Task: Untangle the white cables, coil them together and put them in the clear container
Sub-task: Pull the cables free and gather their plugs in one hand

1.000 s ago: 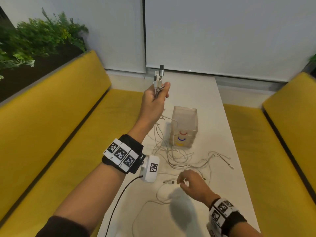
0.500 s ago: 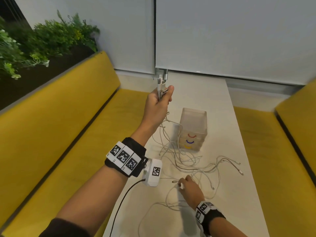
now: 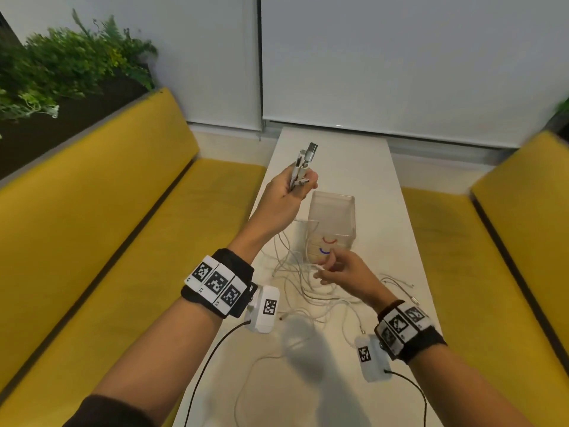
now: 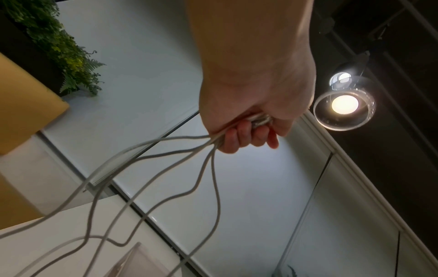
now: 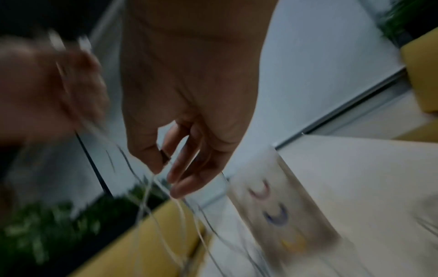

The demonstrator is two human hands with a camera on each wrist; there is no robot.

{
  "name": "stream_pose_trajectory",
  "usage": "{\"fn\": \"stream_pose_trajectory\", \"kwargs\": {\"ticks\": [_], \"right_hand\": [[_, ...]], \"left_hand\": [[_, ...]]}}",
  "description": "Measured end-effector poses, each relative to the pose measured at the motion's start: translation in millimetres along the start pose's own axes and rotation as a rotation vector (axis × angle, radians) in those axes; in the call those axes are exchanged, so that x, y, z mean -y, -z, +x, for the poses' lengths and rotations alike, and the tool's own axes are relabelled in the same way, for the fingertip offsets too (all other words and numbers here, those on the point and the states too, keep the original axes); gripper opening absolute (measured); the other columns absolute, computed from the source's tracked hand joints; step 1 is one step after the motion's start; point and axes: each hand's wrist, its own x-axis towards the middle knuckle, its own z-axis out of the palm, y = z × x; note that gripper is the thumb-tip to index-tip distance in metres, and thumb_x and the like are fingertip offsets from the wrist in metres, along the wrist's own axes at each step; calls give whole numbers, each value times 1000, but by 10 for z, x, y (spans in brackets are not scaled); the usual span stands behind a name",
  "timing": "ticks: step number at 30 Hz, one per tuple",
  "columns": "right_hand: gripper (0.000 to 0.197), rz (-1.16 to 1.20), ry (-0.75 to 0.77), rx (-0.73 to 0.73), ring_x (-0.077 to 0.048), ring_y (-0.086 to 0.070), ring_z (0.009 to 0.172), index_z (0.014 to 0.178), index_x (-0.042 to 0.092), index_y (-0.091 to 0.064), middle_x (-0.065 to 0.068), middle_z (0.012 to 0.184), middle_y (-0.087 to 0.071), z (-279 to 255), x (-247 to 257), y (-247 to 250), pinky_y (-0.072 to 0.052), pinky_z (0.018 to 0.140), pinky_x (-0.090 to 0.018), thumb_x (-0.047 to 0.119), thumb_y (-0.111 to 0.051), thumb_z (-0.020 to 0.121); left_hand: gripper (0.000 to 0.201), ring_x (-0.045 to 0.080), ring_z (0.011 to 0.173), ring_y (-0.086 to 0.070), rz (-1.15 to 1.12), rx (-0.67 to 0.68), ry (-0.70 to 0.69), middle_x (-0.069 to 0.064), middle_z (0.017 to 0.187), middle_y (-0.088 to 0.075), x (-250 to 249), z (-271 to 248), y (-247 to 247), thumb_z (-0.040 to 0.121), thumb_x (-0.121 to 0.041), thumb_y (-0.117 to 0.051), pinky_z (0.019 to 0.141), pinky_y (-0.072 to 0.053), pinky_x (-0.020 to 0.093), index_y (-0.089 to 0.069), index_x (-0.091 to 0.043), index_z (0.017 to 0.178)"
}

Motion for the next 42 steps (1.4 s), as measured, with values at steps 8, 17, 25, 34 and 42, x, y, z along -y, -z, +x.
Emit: {"fn": "stream_pose_trajectory", "kwargs": {"ticks": [8,17,25,34,42], "right_hand": [[15,57,252,-44,-27,-68,73,95,2,-53,-22,87,-72,-83,1231,478,-57,68,-36,-4,-65,88],[23,218,309,-218,-24,-67,72,112,12,-71,-12,101,-72,-142,1224,214,-56,74,-35,19,-69,91],[22,177,208,-15,-21,-59,62,107,-2,-59,-14,84,-59,-285,993,89,-46,60,-38,6,-69,89],[7,-162,293,-236,-10,-56,62,88,12,-59,-3,73,-62,-294,872,456,-41,52,-15,13,-62,94],[4,-87,88,-403,-13,-31,54,92,18,-63,-1,60,-38,-405,185,1068,-25,47,-27,21,-66,93]], "left_hand": [[12,13,97,-61,101,221,8,1,104,-66,57,-174,-243,102,-25,-55,81,-47,25,-64,-32,103],[21,9,61,-54,-130,162,134,4,76,-60,39,-236,-512,108,-14,-38,57,-43,21,-57,-12,117],[34,24,68,-57,-312,-35,142,-3,53,-42,-216,-98,-260,108,-30,-41,73,-48,25,-51,-13,80],[36,16,55,-17,-640,-204,-33,-2,61,-26,-775,-43,165,109,-31,-35,53,-16,33,-39,-17,75],[37,16,59,-13,-722,-270,-146,-2,62,-25,-1050,-1,448,110,-30,-30,50,-18,27,-42,-17,78]]}}
